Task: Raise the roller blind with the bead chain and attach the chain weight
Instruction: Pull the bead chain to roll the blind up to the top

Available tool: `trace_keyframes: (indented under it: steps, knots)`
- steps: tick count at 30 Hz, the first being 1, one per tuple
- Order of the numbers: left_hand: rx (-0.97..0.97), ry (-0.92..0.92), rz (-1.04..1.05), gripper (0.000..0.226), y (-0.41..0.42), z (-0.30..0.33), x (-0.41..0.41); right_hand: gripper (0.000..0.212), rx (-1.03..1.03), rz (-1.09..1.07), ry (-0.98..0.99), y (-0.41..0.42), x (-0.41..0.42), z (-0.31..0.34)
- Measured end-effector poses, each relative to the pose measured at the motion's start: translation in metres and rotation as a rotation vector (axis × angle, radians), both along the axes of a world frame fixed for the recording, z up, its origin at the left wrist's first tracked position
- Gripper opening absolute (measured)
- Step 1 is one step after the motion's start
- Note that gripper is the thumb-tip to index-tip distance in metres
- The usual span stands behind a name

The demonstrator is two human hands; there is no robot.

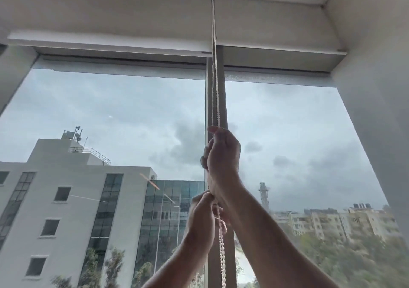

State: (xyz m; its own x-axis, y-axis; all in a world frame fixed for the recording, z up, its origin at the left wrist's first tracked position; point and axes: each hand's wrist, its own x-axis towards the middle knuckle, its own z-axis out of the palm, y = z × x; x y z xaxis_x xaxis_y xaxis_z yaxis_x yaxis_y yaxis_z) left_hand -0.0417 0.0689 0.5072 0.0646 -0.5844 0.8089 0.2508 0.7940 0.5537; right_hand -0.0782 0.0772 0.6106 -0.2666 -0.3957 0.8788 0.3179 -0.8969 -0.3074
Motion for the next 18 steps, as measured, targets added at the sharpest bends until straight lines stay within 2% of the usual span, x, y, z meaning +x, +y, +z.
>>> trace_keyframes:
  steps: [3,6,8,10,13,15,18]
  knots:
    - [0.049,0.042,-0.044,0.026,-0.009,0.01,0.008,0.033,-0.06,-0.137,0.016,-0.007,-0.01,-0.015]
    - [-0.049,0.054,-0.068,0.035,-0.005,0.029,0.014,0.032,-0.04,-0.235,0.033,-0.01,-0.022,-0.026]
    - [-0.088,0.082,-0.011,0.031,0.001,0.049,0.014,0.03,-0.052,-0.299,0.041,-0.009,-0.026,-0.032]
    - [-0.063,0.049,0.053,0.035,0.008,0.072,0.012,0.032,-0.119,-0.42,0.04,-0.007,-0.026,-0.038]
    - [-0.01,-0.04,0.037,0.047,0.025,0.11,0.004,0.034,-0.238,-0.571,0.018,-0.01,-0.019,-0.055]
    - [0.012,-0.109,0.027,0.04,0.035,0.129,-0.004,0.033,-0.224,-0.606,0.029,-0.014,-0.017,-0.069]
    - [0.034,-0.03,0.02,0.03,0.037,0.138,-0.018,0.037,-0.268,-0.627,0.041,-0.018,-0.022,-0.077]
